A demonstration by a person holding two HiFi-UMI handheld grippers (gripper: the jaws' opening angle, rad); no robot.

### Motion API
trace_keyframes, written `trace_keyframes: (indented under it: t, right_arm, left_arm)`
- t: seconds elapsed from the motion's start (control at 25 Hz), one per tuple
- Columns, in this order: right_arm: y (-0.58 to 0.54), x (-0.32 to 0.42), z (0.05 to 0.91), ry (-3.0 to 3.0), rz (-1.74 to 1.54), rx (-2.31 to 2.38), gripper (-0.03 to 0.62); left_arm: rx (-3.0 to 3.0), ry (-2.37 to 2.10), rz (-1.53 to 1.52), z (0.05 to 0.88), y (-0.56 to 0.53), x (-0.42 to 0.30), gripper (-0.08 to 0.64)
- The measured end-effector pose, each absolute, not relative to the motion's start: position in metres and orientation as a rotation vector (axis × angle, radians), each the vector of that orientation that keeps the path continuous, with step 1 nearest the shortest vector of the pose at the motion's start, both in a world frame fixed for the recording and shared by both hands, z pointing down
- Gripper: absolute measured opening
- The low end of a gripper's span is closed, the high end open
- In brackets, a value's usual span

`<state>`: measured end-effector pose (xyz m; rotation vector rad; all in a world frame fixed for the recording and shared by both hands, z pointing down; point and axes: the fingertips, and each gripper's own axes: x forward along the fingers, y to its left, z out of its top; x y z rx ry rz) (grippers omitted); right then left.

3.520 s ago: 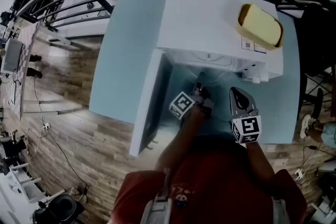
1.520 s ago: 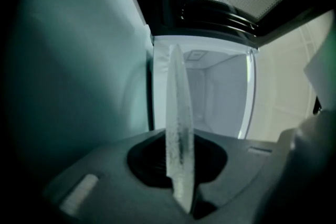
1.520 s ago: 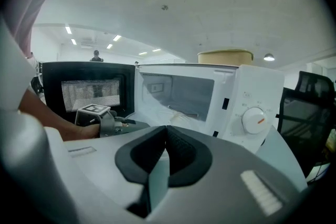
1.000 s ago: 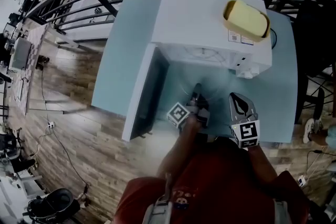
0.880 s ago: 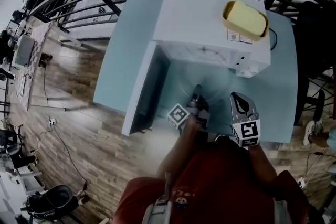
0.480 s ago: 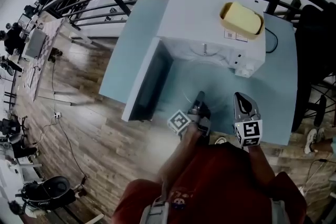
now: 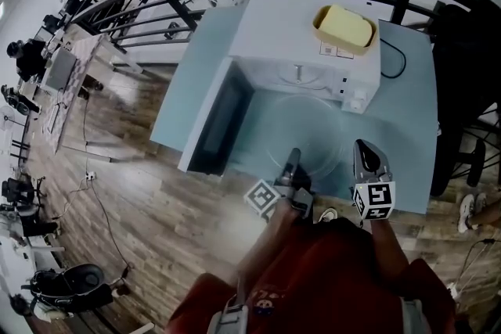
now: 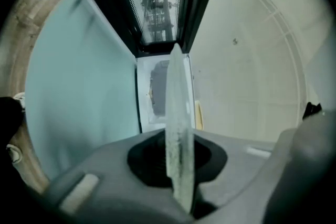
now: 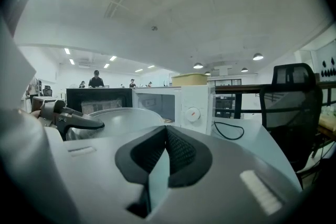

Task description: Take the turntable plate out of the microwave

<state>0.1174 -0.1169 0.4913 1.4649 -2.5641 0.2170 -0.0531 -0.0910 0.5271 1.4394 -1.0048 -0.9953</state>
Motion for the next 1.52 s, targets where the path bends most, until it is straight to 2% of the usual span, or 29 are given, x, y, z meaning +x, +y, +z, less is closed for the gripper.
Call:
trace_keyframes:
  t: [0.64, 1.52]
  right_arm:
    - [-0.067, 0.160, 0.479, -2.571, 0.111, 1.494, 0.000]
    - [-0.048, 0.164, 0.480, -2.561, 0.099, 1.528, 0.000]
  left_arm:
    - [1.481, -1.026, -1.017, 0.492, -0.036, -0.025, 0.021]
    - [1.476, -1.007, -1.033, 0.480, -0.010, -0.026, 0.021]
